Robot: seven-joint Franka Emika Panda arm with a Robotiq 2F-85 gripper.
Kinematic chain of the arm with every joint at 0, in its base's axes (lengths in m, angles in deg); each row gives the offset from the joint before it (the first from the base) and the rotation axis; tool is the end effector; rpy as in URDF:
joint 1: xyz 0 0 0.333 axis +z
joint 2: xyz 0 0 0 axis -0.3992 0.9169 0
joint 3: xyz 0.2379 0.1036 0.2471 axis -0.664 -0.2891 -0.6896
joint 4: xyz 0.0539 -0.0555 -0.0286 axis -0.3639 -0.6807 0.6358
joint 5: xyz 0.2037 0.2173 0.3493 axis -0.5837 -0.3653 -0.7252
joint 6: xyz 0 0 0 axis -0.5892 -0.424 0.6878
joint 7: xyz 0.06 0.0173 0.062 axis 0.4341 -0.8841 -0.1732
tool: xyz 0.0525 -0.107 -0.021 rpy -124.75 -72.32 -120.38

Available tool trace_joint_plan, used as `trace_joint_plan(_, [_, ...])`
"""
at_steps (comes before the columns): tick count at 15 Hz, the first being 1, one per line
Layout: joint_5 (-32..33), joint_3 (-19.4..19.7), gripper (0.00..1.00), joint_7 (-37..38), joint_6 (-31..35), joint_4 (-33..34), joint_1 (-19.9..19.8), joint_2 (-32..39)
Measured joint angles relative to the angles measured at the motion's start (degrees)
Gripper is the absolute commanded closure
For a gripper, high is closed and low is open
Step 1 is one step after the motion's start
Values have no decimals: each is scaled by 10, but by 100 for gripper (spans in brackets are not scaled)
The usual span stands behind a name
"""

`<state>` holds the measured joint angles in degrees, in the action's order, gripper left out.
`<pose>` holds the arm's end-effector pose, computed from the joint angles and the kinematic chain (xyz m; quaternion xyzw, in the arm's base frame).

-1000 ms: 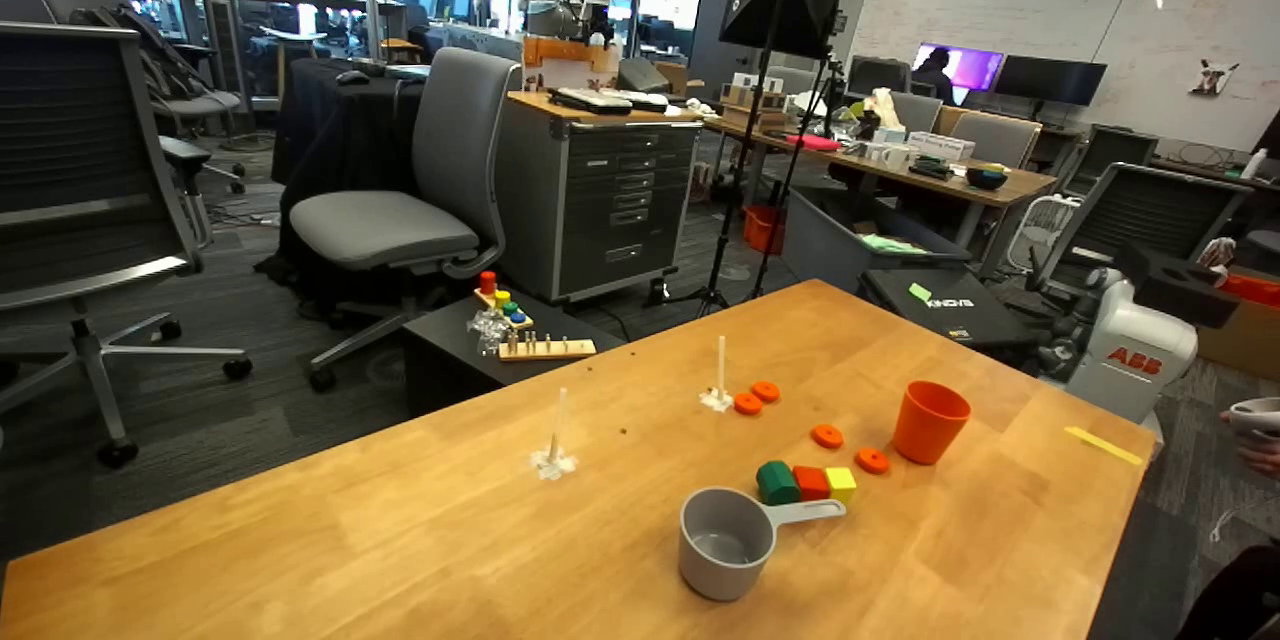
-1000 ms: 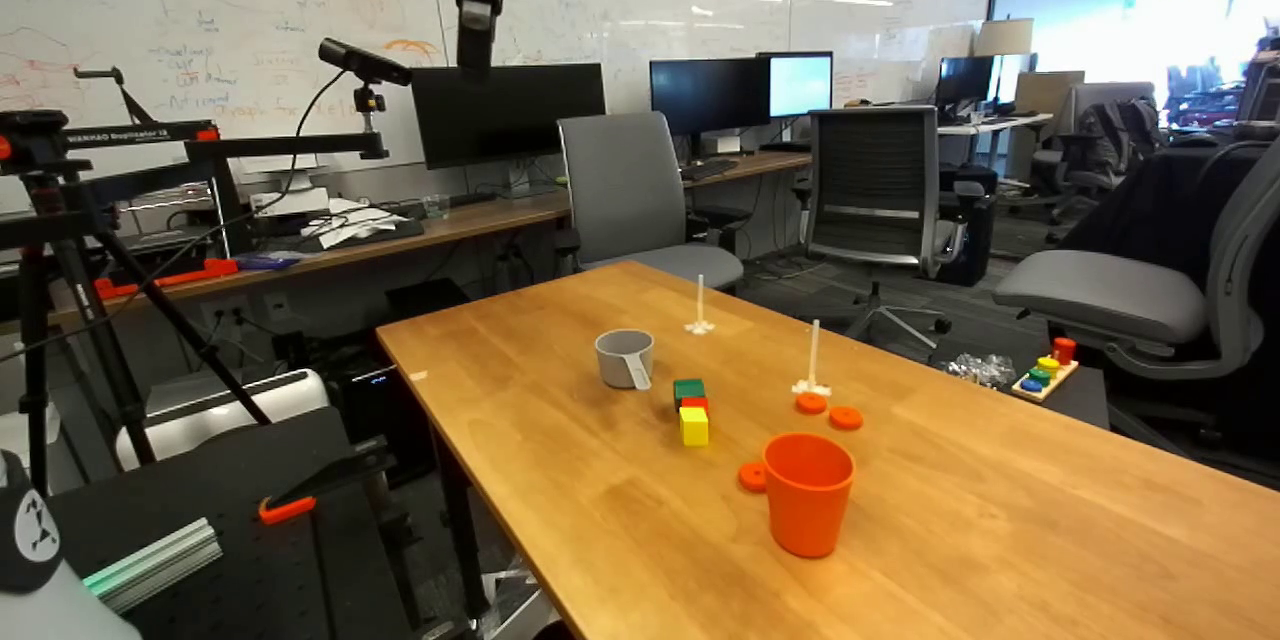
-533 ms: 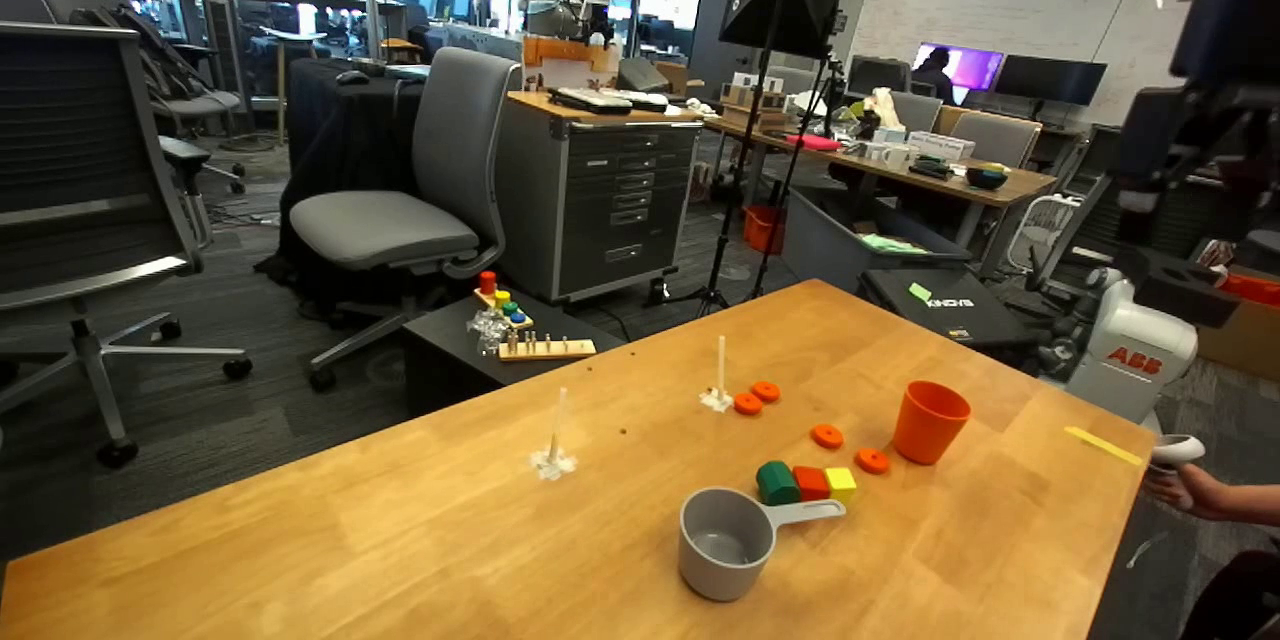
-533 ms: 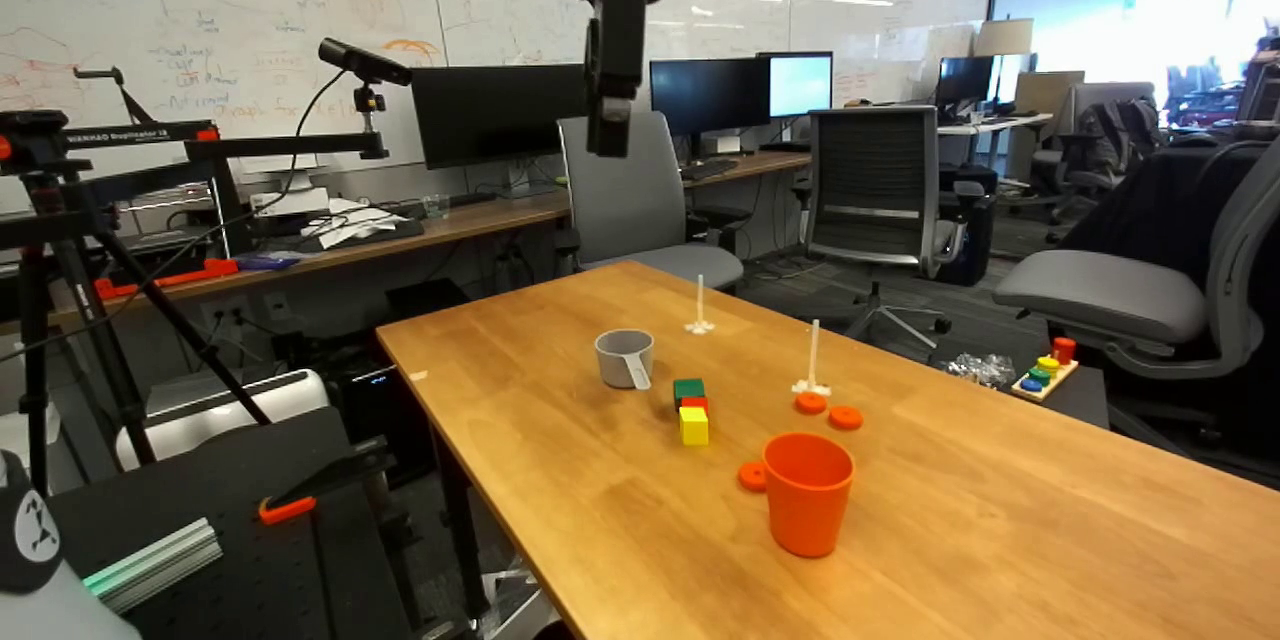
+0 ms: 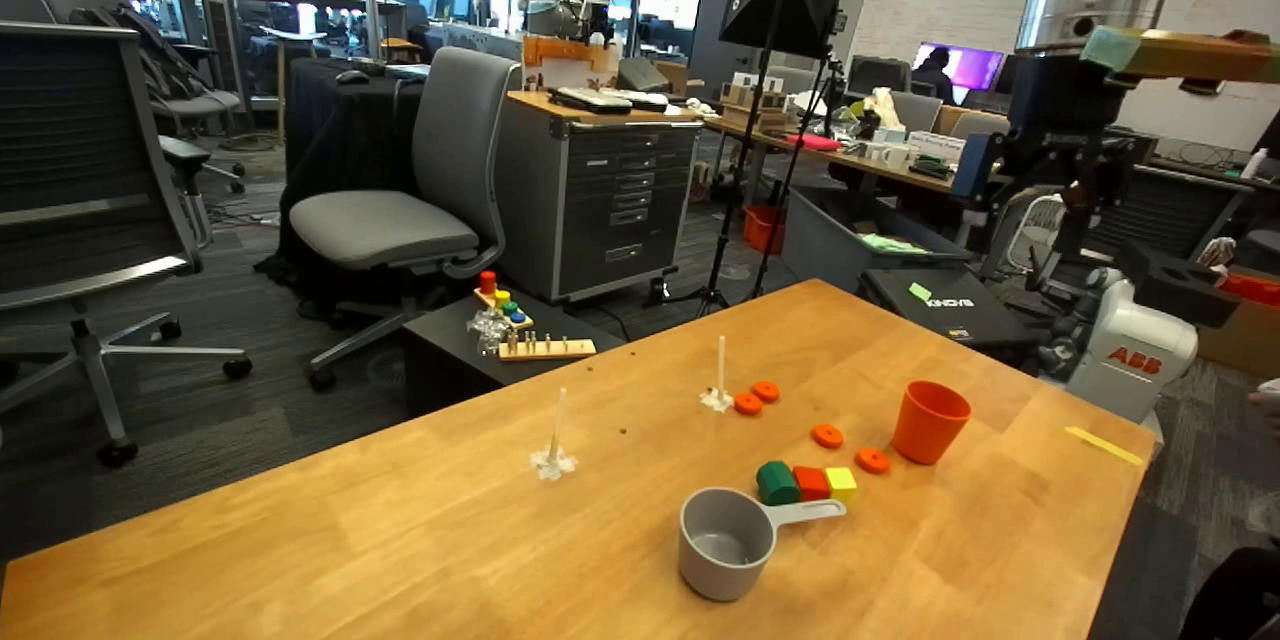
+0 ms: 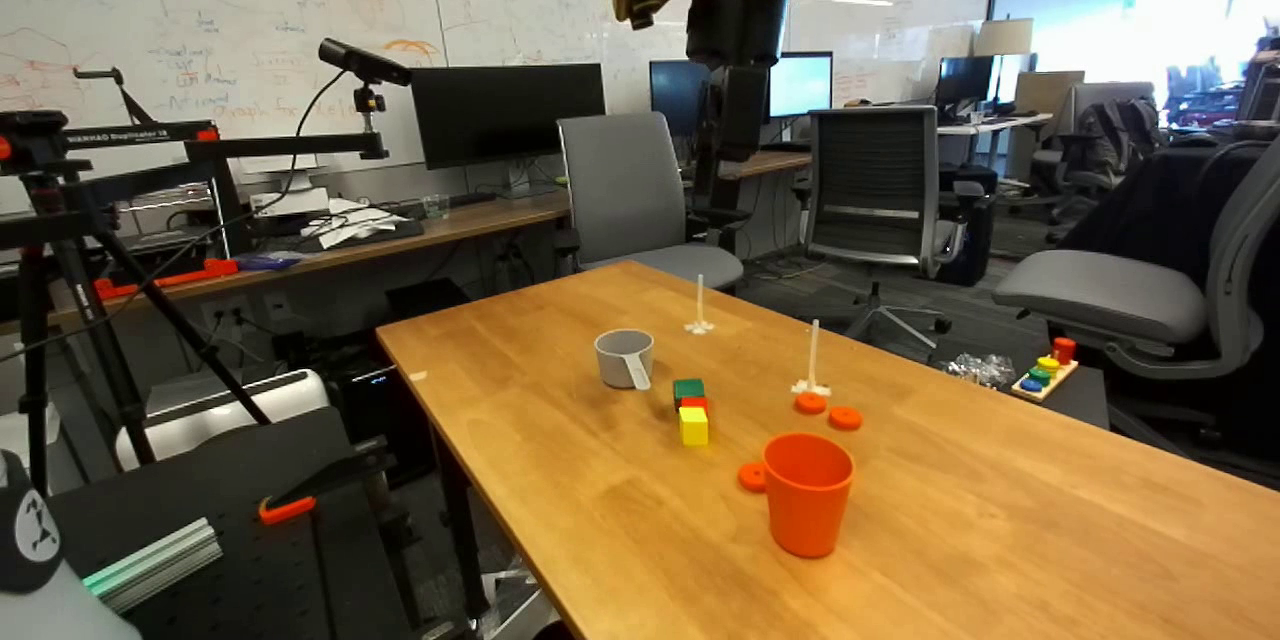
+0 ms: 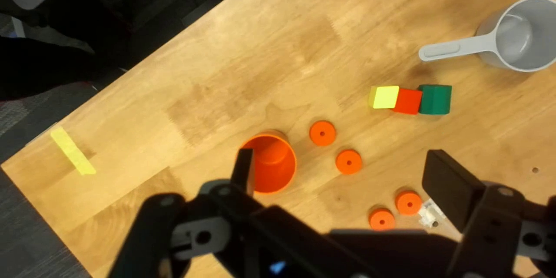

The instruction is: Put the green, orange and yellow blocks in the gray pot

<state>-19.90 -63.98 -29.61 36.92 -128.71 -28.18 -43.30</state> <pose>0.5849 -0.0212 0.3600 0.9594 -0.2698 -0.0805 0.0182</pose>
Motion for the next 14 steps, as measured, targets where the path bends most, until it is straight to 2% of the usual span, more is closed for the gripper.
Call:
trace_joint_plan(7, [-3, 1, 0, 4, -3, 13, 4, 18])
trace_joint_plan(14, [-12, 6, 0, 30, 2, 86, 24, 136])
